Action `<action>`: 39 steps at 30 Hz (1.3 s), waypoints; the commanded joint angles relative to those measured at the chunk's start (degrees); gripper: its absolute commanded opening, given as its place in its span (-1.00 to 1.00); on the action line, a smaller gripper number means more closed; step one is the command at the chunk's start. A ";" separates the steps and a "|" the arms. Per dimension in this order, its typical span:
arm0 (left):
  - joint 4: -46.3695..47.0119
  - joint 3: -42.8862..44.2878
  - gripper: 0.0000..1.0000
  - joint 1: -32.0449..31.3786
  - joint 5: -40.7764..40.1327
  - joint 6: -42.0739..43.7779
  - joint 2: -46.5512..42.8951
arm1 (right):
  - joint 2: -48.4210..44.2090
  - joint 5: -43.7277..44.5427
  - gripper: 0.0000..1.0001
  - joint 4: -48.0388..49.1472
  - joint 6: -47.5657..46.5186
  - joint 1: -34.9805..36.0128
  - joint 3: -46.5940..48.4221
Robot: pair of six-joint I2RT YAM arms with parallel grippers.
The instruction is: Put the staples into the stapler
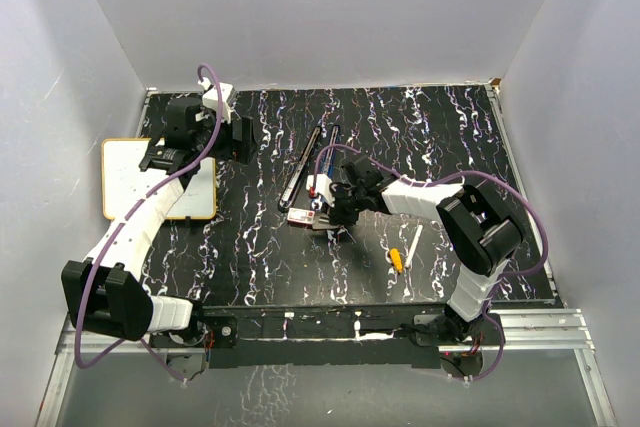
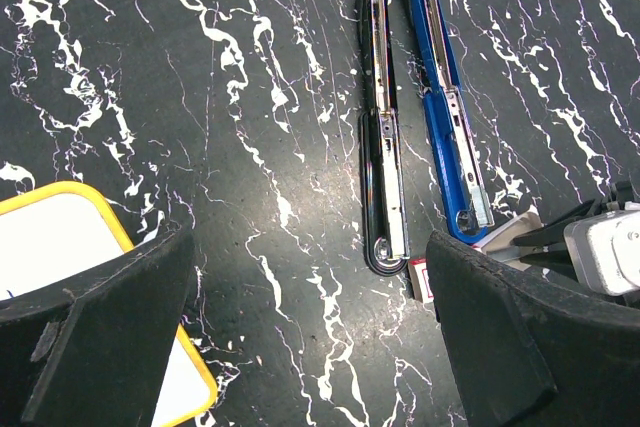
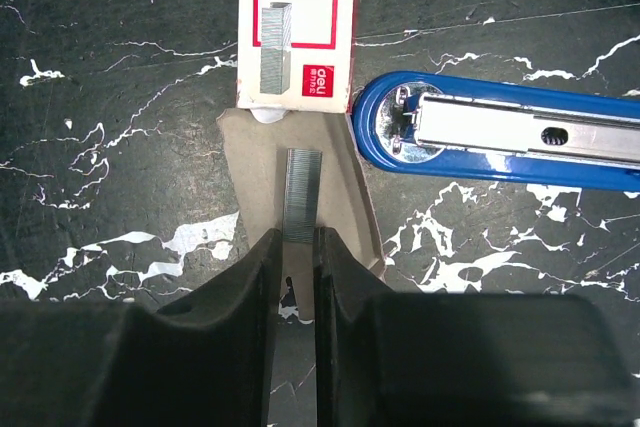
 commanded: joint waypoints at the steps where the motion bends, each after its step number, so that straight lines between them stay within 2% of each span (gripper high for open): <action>1: 0.22 -0.49 0.95 0.40 0.63 0.48 -3.08 | 0.99 1.14 -0.69 -0.49 1.11 0.31 0.72; 10: 0.21 -0.25 0.94 0.44 0.67 0.47 -2.95 | 1.00 0.90 -0.33 -0.23 5.26 0.26 1.55; 23: 0.38 -0.57 0.95 0.62 0.64 0.39 -3.06 | 1.80 -0.33 -0.40 0.12 8.53 0.24 2.50; 39: 0.47 -0.88 0.95 0.88 0.90 0.34 -3.56 | 1.41 0.49 -0.33 1.45 11.97 0.80 2.92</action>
